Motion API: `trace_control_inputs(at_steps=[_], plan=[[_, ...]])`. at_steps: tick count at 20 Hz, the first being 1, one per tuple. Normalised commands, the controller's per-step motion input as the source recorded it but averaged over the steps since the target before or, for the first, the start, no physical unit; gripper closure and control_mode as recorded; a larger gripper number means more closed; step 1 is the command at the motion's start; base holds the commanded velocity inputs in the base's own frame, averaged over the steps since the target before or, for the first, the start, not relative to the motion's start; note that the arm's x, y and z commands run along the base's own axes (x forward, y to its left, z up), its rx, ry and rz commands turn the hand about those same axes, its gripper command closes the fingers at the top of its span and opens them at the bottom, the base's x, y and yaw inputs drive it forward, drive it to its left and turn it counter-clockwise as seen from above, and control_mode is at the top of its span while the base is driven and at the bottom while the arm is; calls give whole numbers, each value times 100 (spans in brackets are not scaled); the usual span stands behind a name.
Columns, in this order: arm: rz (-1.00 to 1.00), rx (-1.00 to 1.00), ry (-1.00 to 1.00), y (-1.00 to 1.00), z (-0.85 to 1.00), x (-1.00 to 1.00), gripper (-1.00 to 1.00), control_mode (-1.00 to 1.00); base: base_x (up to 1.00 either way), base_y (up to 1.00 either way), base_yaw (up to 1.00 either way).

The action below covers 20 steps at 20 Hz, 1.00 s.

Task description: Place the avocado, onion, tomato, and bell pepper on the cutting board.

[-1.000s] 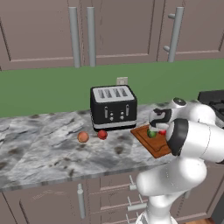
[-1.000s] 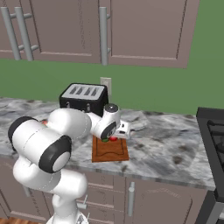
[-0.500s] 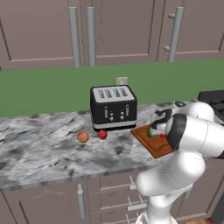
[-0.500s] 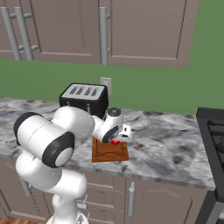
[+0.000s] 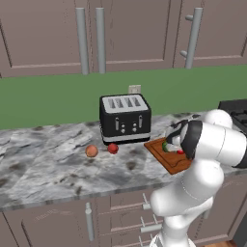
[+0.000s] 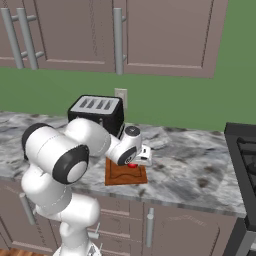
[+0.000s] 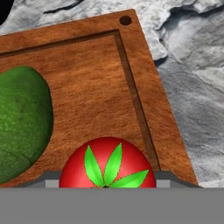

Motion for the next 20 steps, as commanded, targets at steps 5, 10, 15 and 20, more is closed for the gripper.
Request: trace_control_inputs(at_steps=[5,10,15,20], plan=[[0,0,1,1,-20,0,-100,-100,0,0,0],[0,0,0,2,-1,0,-100,-100,0,0,0],[0,0,-1,0,12,0,-100,-100,0,0,0],[0,0,-2,8,16,0,-100,-100,0,0,0]])
